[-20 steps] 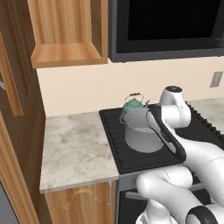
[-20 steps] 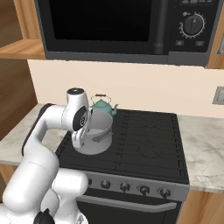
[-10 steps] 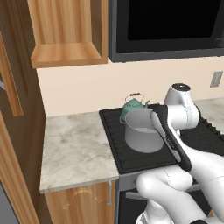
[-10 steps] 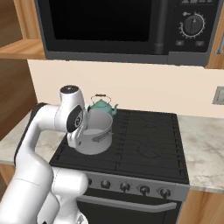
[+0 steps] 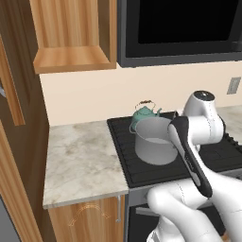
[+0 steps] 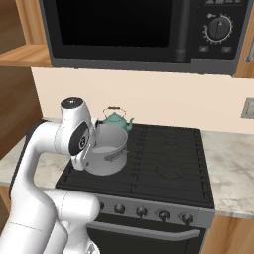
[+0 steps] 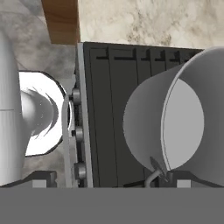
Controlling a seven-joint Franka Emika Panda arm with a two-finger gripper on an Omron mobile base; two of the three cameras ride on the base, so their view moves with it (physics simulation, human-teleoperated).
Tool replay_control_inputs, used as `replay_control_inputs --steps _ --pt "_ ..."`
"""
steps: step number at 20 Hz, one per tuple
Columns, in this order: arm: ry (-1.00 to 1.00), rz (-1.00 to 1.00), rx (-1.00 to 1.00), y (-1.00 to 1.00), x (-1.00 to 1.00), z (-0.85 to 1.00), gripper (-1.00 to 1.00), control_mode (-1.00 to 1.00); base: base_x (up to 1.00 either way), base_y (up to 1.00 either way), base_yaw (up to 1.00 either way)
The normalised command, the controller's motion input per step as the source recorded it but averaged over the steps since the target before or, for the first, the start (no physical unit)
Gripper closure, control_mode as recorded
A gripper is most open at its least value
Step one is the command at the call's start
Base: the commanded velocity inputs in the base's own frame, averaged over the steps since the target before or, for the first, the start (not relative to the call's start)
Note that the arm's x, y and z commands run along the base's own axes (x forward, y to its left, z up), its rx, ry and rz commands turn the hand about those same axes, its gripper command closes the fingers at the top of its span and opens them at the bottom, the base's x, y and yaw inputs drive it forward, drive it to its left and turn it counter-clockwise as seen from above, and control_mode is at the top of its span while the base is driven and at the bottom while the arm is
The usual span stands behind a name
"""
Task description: Pick the kettle from the cabinet and place it on a stove burner. Then pick the pot from the counter and place it on another stove burner. Finally, turn both burners on.
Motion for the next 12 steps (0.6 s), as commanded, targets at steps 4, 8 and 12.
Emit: replay_control_inputs --steps 4,8,12 --pt "-0.06 0.01 0.00 0.00 -0.21 0.09 -1.00 -1.00 0.00 0.00 0.00" --pt "-0.06 0.03 0.00 0.00 -0.18 0.07 -1.00 -1.00 0.00 0.00 0.00" --pt "-0.04 0.06 0.00 0.00 -0.13 0.07 -1.00 -1.00 0.00 0.00 0.00"
